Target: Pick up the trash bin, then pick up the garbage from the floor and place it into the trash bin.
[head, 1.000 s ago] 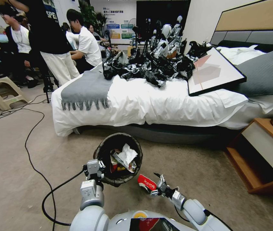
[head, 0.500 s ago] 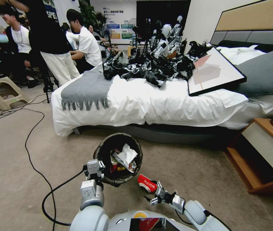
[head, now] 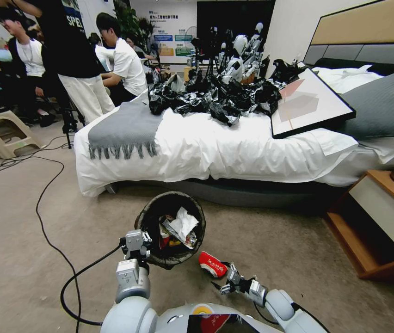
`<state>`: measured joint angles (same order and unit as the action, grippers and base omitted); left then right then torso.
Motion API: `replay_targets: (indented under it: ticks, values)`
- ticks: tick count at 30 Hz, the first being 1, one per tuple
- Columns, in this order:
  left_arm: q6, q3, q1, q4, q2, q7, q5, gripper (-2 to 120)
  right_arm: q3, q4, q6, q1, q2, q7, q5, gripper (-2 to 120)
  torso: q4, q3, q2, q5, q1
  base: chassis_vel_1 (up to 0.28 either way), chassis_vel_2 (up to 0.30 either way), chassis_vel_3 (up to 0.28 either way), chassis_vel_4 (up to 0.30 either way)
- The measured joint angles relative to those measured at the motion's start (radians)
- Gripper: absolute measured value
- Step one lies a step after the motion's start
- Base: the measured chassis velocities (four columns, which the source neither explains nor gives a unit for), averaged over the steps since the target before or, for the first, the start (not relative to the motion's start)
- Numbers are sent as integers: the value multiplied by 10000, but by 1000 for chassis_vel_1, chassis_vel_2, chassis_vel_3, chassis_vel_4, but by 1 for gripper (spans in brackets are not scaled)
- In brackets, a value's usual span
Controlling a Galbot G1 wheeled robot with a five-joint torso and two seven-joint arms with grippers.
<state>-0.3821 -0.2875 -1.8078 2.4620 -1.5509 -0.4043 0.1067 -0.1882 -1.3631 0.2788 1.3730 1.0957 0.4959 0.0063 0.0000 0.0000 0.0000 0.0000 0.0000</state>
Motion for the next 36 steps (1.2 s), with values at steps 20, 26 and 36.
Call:
replay_targets:
  ticks: [20, 26, 36]
  values:
    - [0, 0, 0, 0, 1, 0, 0, 0, 241, 643, 81, -683, 490, -60, -22, 68, 0, 0, 0, -1, 0, 0, 0, 0, 0]
    - [0, 0, 0, 0, 0, 0, 0, 0, 244, 955, 167, -794, 643, -46, -48, 50, 0, 0, 0, 1, 0, 0, 0, 0, 0]
    - [0, 1, 0, 0, 0, 0, 0, 0, 168, 1222, 331, -775, 692, 13, -64, 15, -1, 0, 0, 0, 0, 0, 0, 0, 0]
